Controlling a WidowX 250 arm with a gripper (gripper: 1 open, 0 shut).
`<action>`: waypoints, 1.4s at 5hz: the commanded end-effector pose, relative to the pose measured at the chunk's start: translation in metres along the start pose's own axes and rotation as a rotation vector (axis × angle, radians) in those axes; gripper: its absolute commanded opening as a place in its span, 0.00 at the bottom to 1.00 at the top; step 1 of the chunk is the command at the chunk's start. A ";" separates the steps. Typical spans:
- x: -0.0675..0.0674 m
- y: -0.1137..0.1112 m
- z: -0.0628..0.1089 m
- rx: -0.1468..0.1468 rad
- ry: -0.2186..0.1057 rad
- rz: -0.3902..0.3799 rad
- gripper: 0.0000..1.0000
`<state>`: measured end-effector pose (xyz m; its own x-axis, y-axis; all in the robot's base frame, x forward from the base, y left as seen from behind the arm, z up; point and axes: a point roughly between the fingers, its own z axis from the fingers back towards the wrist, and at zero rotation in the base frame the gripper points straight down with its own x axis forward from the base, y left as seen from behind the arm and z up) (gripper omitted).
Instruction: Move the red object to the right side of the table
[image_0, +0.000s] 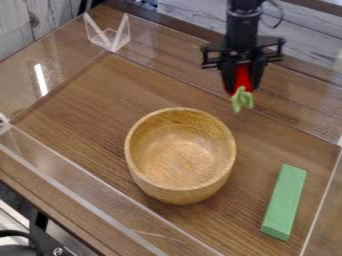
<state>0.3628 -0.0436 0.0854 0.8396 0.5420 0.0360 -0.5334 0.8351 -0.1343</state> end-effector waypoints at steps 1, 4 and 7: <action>-0.010 -0.013 0.030 -0.059 -0.055 -0.072 0.00; -0.062 -0.035 0.008 -0.044 -0.036 -0.146 0.00; -0.068 -0.036 -0.022 -0.044 -0.028 -0.302 0.00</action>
<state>0.3211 -0.1125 0.0525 0.9604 0.2702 0.0680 -0.2597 0.9565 -0.1326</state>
